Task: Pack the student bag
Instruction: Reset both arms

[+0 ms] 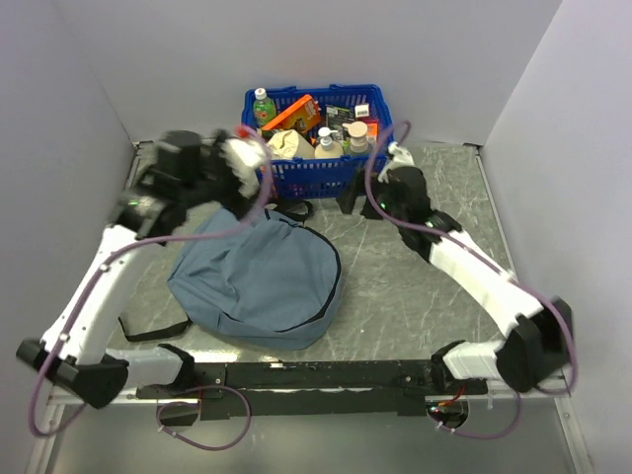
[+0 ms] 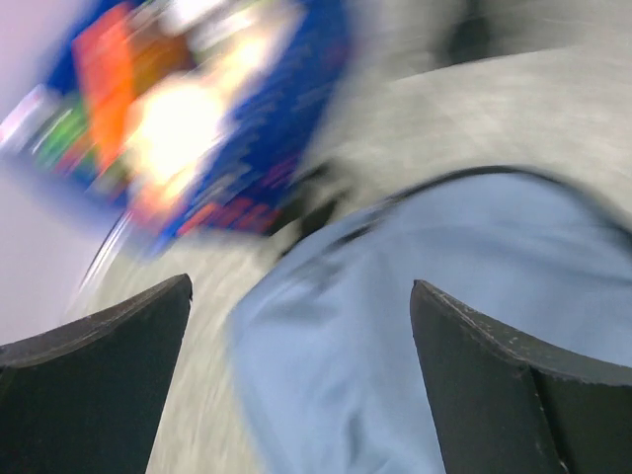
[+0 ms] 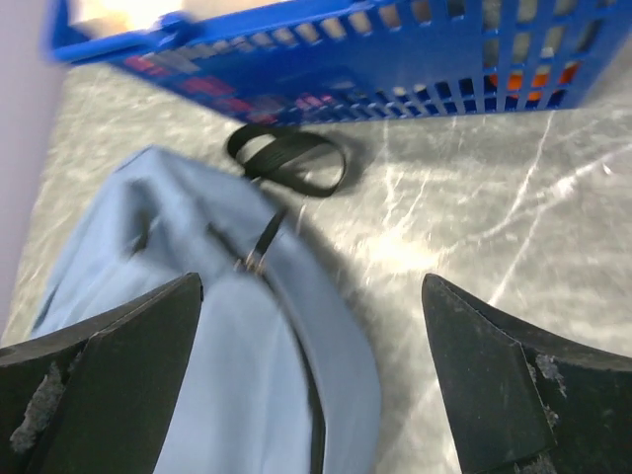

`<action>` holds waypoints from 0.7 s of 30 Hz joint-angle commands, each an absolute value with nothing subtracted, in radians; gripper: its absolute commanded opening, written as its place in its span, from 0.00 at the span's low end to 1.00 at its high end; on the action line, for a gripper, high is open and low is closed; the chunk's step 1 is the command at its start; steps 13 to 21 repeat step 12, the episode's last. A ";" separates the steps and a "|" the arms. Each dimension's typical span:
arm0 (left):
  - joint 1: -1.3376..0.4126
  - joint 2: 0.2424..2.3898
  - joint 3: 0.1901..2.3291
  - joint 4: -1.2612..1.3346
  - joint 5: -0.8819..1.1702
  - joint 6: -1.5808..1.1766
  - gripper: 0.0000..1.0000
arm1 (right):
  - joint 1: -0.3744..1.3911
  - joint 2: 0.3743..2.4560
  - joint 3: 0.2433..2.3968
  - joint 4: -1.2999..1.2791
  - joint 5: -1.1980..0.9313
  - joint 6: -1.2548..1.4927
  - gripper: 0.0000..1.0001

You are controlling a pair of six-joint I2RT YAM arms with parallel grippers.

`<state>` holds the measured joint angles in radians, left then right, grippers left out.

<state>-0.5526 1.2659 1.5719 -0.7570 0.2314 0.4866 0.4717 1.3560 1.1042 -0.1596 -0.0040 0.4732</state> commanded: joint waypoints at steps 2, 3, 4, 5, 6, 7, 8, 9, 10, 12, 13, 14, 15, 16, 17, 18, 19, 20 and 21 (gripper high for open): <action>-0.266 1.209 1.467 -0.704 0.286 0.252 0.96 | 0.476 1.181 1.003 -0.288 -0.052 0.422 1.00; -0.186 1.218 1.451 -0.706 0.316 0.230 0.96 | 0.474 1.169 0.999 -0.317 -0.052 0.422 1.00; -0.149 1.226 1.422 -0.703 0.339 0.209 0.96 | 0.476 1.154 0.991 -0.333 -0.054 0.420 1.00; -0.120 1.248 1.410 -0.700 0.350 0.174 0.96 | 0.476 1.120 0.968 -0.331 -0.064 0.420 1.00; -0.063 1.262 1.401 -0.690 0.354 0.155 0.96 | 0.476 1.102 0.956 -0.328 -0.069 0.417 1.00; -0.034 1.275 1.381 -0.686 0.357 0.126 0.96 | 0.474 1.080 0.945 -0.327 -0.071 0.414 1.00; -0.006 1.305 1.378 -0.695 0.382 0.086 0.96 | 0.476 1.042 0.925 -0.321 -0.069 0.416 1.00; 0.039 1.316 1.374 -0.713 0.437 0.078 0.96 | 0.476 1.026 0.920 -0.322 -0.069 0.414 1.00; 0.049 1.321 1.362 -0.706 0.439 0.069 0.96 | 0.476 1.017 0.920 -0.333 -0.061 0.413 1.00; 0.069 1.298 1.303 -0.657 0.411 0.043 0.96 | 0.476 1.002 0.928 -0.382 -0.031 0.403 1.00; 0.069 1.298 1.303 -0.657 0.411 0.043 0.96 | 0.476 1.002 0.928 -0.382 -0.031 0.403 1.00; 0.069 1.298 1.303 -0.657 0.411 0.043 0.96 | 0.476 1.002 0.928 -0.382 -0.031 0.403 1.00; 0.069 1.298 1.303 -0.657 0.411 0.043 0.96 | 0.476 1.002 0.928 -0.382 -0.031 0.403 1.00; 0.069 1.298 1.303 -0.657 0.411 0.043 0.96 | 0.476 1.002 0.928 -0.382 -0.031 0.403 1.00; 0.069 1.298 1.303 -0.657 0.411 0.043 0.96 | 0.476 1.002 0.928 -0.382 -0.031 0.403 1.00; 0.069 1.298 1.303 -0.657 0.411 0.043 0.96 | 0.476 1.002 0.928 -0.382 -0.031 0.403 1.00; 0.069 1.298 1.303 -0.657 0.411 0.043 0.96 | 0.476 1.002 0.928 -0.382 -0.031 0.403 1.00; 0.069 1.298 1.303 -0.657 0.411 0.043 0.96 | 0.476 1.002 0.928 -0.382 -0.031 0.403 1.00; 0.069 1.298 1.303 -0.657 0.411 0.043 0.96 | 0.476 1.002 0.928 -0.382 -0.031 0.403 1.00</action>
